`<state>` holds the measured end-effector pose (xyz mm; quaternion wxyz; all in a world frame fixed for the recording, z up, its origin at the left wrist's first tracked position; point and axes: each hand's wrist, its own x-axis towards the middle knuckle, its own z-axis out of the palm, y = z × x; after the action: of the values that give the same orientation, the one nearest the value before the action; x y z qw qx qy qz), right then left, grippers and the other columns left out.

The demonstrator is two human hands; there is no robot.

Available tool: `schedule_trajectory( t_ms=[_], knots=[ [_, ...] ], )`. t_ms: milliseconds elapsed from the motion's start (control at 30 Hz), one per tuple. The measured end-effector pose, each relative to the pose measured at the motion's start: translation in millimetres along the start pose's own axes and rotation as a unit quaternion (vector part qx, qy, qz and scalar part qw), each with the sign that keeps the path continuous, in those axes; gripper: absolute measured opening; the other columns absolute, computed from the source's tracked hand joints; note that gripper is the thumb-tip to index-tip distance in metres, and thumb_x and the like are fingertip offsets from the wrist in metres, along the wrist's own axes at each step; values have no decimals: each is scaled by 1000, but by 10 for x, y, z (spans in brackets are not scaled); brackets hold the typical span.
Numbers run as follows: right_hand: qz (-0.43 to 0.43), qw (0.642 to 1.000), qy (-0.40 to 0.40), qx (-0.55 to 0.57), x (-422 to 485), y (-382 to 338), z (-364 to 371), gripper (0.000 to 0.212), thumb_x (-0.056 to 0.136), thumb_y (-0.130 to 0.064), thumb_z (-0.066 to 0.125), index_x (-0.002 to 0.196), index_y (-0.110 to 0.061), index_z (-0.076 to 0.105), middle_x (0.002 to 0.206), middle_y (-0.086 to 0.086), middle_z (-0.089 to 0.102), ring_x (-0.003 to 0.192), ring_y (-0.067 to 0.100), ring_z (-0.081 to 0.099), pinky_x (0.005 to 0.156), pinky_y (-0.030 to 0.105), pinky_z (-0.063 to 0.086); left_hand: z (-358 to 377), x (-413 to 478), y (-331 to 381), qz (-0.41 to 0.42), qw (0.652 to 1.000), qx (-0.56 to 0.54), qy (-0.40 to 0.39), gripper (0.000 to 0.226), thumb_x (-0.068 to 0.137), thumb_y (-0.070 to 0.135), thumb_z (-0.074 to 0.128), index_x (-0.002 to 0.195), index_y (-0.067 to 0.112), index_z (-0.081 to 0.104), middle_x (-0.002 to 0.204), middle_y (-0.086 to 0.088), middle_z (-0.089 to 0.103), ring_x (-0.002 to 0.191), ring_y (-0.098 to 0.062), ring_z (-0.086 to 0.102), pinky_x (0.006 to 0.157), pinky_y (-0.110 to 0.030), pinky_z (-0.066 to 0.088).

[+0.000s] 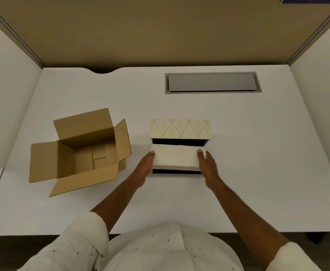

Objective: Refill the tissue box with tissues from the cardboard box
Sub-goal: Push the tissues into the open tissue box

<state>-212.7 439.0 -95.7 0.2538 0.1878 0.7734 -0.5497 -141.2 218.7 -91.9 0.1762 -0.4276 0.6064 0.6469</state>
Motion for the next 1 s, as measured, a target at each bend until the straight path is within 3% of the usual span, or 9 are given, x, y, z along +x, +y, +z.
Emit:
schedule_trajectory(
  t_ms=[167,267,467,633,833,933,1000],
  knots=[
    [16,1000,13,-10,38,-42,5,61,101,-54,46,149,-15,43,148,7,50,129,23,47,99,33,35,11,-28,29,-17,1000,-1,-6,62,104,48,35,155,14,27,158,-7,35,143,-26,36,121,-45,29],
    [21,1000,9,-11,46,-36,2,64,101,-56,45,149,-14,41,150,9,47,128,25,47,98,33,36,15,-60,1,-15,1000,11,-9,63,104,49,34,156,13,25,160,-7,32,144,-26,34,122,-44,27],
    [39,999,-6,26,31,-68,9,73,100,-59,44,157,-17,27,161,5,33,145,25,34,114,39,30,40,-78,-21,-12,1000,-13,-14,59,105,46,34,154,13,29,156,-8,37,142,-27,37,122,-45,28],
    [39,999,-9,32,-29,-49,20,69,100,-57,47,154,-17,33,156,4,40,132,18,41,99,30,30,37,-82,26,-15,998,-49,23,55,105,43,34,151,13,36,151,-10,44,137,-28,43,119,-46,33],
    [39,999,-9,24,-43,-31,-10,63,101,-52,49,152,-17,38,149,4,47,115,13,41,97,30,33,83,-99,112,-16,999,20,21,50,107,35,34,150,11,37,150,-12,45,131,-32,45,116,-47,37],
    [35,999,-5,25,-61,-5,-7,60,101,-50,49,151,-18,40,135,-2,49,114,13,42,96,30,34,95,-123,117,4,1000,1,11,43,106,27,35,148,20,40,142,-7,49,115,-25,48,108,-44,42],
    [28,999,-5,23,-62,0,-16,57,102,-48,49,150,-18,42,125,-6,48,113,13,43,94,31,35,90,-131,108,14,1000,-16,0,48,105,21,38,152,28,34,138,-1,47,115,-23,44,103,-46,41]
  ],
)
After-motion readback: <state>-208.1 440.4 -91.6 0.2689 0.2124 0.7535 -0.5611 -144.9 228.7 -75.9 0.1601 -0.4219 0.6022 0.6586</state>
